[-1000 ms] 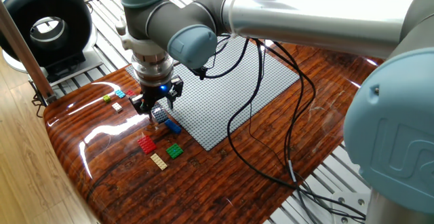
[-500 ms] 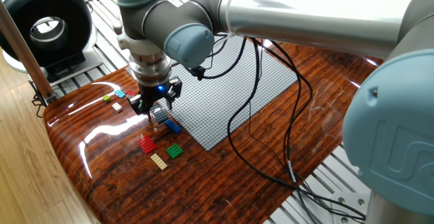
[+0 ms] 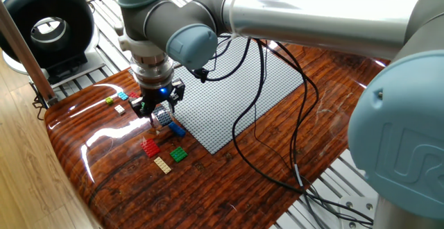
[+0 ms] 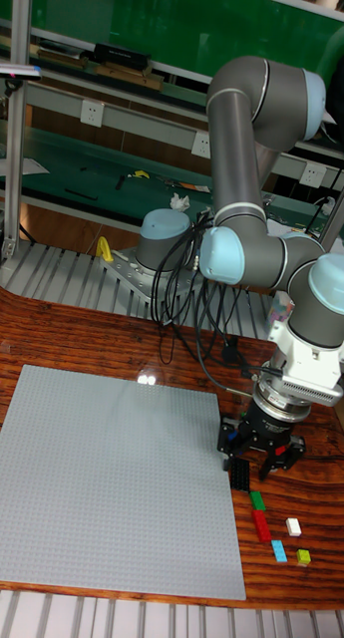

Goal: Build with small Lego blocks

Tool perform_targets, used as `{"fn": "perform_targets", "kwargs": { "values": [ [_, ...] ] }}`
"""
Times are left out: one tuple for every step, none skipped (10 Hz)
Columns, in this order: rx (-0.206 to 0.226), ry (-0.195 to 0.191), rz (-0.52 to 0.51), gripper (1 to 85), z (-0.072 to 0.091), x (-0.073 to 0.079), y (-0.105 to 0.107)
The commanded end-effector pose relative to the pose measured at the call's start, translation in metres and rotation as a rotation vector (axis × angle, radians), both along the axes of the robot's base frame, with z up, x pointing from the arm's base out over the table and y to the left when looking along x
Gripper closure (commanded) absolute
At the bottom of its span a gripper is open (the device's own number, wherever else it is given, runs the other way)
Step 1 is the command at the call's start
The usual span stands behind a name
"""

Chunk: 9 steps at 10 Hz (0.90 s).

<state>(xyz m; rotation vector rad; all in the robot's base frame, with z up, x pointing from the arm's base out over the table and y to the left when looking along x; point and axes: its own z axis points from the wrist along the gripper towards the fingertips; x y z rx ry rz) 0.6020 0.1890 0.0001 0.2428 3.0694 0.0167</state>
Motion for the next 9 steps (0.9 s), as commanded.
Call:
{"fn": "perform_targets", "kwargs": {
  "values": [
    [0.009,-0.001,-0.002,28.7,0.0003,0.0026,0.0022],
    [0.014,-0.001,-0.002,28.7,0.0005,0.0029,0.0041],
    [0.012,-0.001,-0.001,28.7,0.0004,0.0029,0.0052],
    [0.013,-0.002,-0.001,28.7,-0.0001,0.0033,0.0066],
    [0.012,-0.004,0.001,29.0,-0.0009,0.0037,0.0076],
    [0.012,-0.004,0.001,29.0,-0.0013,0.0040,0.0077],
    [0.007,-0.002,0.001,30.3,-0.0013,0.0035,0.0059],
    [0.012,-0.002,0.003,30.7,-0.0011,0.0033,0.0063],
    [0.016,-0.002,0.004,30.7,-0.0012,0.0035,0.0082]
  ]
}}
